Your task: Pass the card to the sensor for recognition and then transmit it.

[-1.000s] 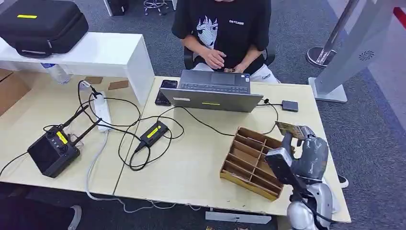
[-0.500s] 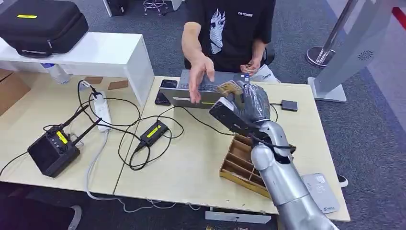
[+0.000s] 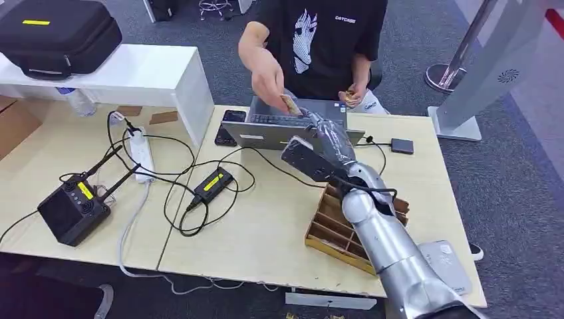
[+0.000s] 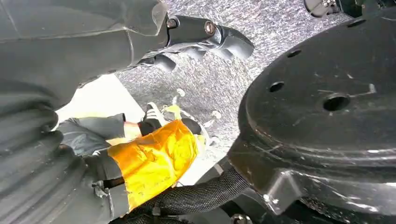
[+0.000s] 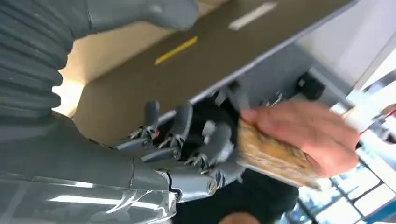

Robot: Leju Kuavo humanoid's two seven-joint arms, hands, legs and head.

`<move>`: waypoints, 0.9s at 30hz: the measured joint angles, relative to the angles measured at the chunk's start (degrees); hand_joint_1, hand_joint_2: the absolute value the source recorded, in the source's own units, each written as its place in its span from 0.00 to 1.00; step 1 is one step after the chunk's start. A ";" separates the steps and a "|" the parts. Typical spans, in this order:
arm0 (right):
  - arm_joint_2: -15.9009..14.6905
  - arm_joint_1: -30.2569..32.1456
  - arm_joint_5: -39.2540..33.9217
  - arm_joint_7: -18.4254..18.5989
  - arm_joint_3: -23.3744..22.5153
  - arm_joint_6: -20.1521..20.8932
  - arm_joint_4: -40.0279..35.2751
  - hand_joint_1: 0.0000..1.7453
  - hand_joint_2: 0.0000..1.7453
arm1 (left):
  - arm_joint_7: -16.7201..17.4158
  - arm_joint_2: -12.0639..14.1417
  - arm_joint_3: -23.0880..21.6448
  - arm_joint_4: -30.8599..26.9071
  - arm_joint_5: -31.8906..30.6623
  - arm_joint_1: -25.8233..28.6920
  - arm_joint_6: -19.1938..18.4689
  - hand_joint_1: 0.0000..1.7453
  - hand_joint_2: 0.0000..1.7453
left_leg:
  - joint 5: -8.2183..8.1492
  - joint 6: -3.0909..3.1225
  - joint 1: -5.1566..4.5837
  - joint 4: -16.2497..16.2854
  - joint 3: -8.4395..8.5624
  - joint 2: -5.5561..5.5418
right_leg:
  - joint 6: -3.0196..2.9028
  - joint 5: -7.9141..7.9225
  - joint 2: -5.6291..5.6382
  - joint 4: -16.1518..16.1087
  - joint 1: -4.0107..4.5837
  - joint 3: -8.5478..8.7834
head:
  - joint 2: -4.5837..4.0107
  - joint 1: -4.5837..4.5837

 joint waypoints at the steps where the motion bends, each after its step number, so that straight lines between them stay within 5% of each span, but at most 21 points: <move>1: -0.02 0.44 -1.75 -0.76 0.00 0.78 -0.13 0.00 0.00 | 0.00 0.00 0.00 0.00 0.22 0.04 0.02 0.00 1.00 | 0.00 0.00 0.00 0.00 0.00 0.00 | 0.00 0.00 0.00 0.00 0.00 0.00 | 0.00 0.00; 2: -0.07 1.05 -2.90 -1.16 0.02 1.24 -0.55 0.00 0.00 | 0.00 0.00 0.02 0.00 0.29 0.09 0.04 0.00 1.00 | 0.00 0.00 0.00 0.00 -0.01 0.00 | 0.00 0.00 0.00 -0.01 0.00 -0.01 | 0.00 0.00; 3: -0.15 1.78 -3.80 -1.46 0.13 1.64 -1.14 0.00 1.00 | 0.00 -0.02 0.02 0.00 0.37 0.14 0.07 0.00 1.00 | 0.00 0.00 -0.01 0.00 -0.01 0.00 | 0.00 0.00 0.00 -0.01 0.00 -0.01 | 0.00 0.00; 14: -6.33 16.43 -7.54 -5.24 1.84 -2.53 -20.64 0.00 1.00 | -0.77 -1.44 1.66 0.00 2.73 1.48 1.61 0.00 1.00 | -0.08 0.10 -0.03 0.01 -0.07 -0.03 | 0.06 -0.04 -0.03 -0.10 -0.03 -0.04 | 0.00 0.00; 19: -8.54 25.13 3.12 -4.15 -0.85 -14.85 -30.42 0.00 1.00 | -0.85 -2.69 2.88 0.00 3.74 2.01 3.08 0.00 1.00 | -0.13 0.12 -0.04 0.02 -0.09 -0.02 | 0.07 -0.05 -0.03 -0.11 -0.04 -0.07 | 0.00 0.00; 27: -8.90 32.71 23.71 1.92 -8.98 -28.65 -36.04 0.00 1.00 | -0.68 -3.74 3.17 0.00 4.33 2.05 4.57 0.00 1.00 | -0.14 0.13 -0.04 0.01 -0.09 -0.01 | 0.07 -0.05 -0.04 -0.10 -0.03 -0.04 | 0.00 -0.02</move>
